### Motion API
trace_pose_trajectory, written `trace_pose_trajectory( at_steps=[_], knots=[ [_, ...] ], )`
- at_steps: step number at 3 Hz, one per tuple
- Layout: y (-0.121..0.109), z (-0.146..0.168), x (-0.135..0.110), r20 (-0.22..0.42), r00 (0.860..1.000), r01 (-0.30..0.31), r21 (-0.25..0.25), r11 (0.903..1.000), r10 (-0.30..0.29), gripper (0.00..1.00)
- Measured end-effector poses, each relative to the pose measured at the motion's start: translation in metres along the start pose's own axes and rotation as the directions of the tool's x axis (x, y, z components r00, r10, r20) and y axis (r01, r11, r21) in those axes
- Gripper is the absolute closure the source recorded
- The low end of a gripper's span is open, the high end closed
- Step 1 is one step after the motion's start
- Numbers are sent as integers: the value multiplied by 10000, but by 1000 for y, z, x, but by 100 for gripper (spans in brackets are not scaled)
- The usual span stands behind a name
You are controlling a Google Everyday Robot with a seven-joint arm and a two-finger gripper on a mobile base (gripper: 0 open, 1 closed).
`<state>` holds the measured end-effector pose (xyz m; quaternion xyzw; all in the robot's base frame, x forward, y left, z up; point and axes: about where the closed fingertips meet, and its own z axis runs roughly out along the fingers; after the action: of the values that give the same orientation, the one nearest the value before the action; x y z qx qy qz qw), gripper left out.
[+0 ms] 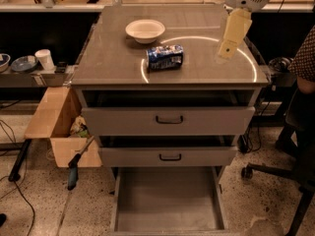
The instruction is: Place pepsi can into bottom drawer
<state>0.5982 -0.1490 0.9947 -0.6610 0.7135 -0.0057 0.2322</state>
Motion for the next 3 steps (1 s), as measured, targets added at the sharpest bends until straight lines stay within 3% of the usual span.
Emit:
trace_pose_trajectory(
  at_steps=[2,3],
  knots=[
    [-3,8,-9,231,9996,162,-60,9999,-161,0],
    [-5,23,-30,540,9974,494,-219,9985,-482,0]
  ],
)
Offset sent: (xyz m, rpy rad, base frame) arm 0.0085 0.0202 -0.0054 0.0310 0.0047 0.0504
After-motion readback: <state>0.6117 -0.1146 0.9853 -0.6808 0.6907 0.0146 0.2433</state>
